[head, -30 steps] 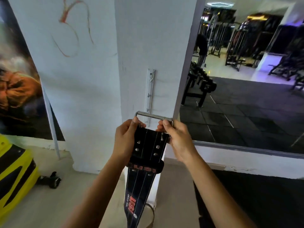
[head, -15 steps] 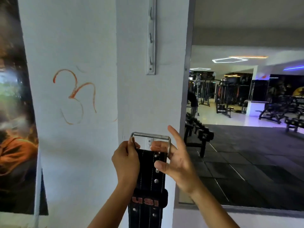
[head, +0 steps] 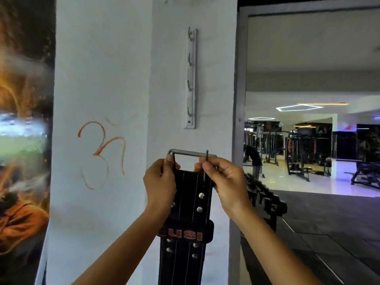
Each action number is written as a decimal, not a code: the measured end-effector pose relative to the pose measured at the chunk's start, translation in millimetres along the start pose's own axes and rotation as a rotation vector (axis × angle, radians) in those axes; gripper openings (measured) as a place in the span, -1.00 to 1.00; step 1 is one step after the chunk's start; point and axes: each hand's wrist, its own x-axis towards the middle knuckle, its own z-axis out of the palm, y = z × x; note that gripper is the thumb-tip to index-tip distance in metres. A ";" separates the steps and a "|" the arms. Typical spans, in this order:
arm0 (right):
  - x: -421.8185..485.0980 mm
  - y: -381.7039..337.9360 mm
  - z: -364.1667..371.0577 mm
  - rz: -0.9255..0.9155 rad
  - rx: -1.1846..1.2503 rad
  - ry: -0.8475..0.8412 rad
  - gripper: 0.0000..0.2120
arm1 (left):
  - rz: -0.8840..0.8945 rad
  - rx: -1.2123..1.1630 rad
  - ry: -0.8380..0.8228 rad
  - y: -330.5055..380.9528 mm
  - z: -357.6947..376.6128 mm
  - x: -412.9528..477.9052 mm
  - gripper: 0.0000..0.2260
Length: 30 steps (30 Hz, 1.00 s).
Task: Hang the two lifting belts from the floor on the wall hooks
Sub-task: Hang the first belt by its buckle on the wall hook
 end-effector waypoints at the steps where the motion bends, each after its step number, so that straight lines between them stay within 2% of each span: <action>1: 14.7 -2.6 -0.2 -0.011 -0.016 -0.006 -0.86 | 0.026 0.000 0.007 5.7 4.7 11.1 -0.64; 7: 106.0 -30.2 6.2 -0.167 -0.225 -0.076 -0.85 | 0.110 -0.006 0.069 39.9 34.8 87.7 -0.63; 12: 178.4 -49.3 20.0 -0.231 -0.330 -0.036 -0.85 | 0.147 0.016 0.121 69.2 57.4 151.6 -0.64; 17: 225.2 -51.9 30.6 -0.180 -0.402 -0.021 -0.85 | 0.026 0.014 0.087 73.0 71.1 195.4 -0.66; 23: 228.5 -36.9 31.2 -0.149 -0.499 -0.011 -0.82 | -0.133 -0.085 -0.001 55.9 67.0 205.6 -0.64; 25: 220.6 -31.9 31.8 -0.166 -0.521 -0.022 -0.80 | -0.084 -0.049 -0.024 49.9 60.5 197.4 -0.64; 27: 210.7 -29.6 31.0 -0.173 -0.520 -0.023 -0.80 | 0.053 0.065 -0.044 48.0 50.3 183.2 -0.61; 30: 191.1 -28.9 27.6 -0.233 -0.540 0.046 -0.77 | 0.165 0.129 -0.113 41.8 33.2 167.4 -0.50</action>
